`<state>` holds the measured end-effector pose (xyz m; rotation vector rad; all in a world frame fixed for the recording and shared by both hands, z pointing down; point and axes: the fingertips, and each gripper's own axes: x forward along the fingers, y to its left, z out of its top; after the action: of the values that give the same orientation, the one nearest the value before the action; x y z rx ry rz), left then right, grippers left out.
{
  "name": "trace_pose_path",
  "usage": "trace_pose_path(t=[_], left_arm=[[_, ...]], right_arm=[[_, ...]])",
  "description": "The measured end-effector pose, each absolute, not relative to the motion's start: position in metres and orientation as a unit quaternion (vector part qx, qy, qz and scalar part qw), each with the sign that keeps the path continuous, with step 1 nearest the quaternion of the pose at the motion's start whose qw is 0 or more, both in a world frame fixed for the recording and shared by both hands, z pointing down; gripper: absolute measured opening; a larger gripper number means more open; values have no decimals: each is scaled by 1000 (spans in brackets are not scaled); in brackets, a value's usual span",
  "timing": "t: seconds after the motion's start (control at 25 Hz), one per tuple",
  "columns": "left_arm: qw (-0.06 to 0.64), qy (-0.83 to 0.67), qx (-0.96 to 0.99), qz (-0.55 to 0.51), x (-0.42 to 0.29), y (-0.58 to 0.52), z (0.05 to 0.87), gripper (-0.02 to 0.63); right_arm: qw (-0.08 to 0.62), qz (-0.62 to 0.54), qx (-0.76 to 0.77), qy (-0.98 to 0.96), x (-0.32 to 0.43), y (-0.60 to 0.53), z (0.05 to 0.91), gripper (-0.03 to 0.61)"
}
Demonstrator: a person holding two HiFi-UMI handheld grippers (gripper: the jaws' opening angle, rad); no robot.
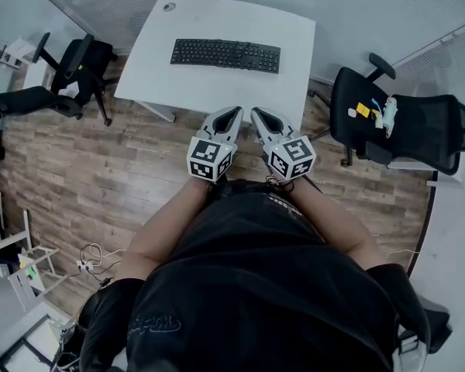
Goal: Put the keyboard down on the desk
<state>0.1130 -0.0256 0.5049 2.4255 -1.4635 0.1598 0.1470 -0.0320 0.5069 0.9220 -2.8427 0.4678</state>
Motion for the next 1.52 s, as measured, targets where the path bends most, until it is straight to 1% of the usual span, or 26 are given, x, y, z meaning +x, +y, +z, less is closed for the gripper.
trace_pose_path(t=[0.48,0.72,1.12,1.52], left_arm=[[89,-519,848,65,105,20,470,15],[58,-513,853,73,88,39,454,15],[98,-490,863,70,48,83,460,15],[92,-467,877,63,22,122,454,15]], right_arm=[[36,101,290,-951,136,17,463,23],[41,79,297,-951,122,38,453,23],[37,94,324,-941,85,80,447,23],[32,89,342,-935,57,121,443,23]])
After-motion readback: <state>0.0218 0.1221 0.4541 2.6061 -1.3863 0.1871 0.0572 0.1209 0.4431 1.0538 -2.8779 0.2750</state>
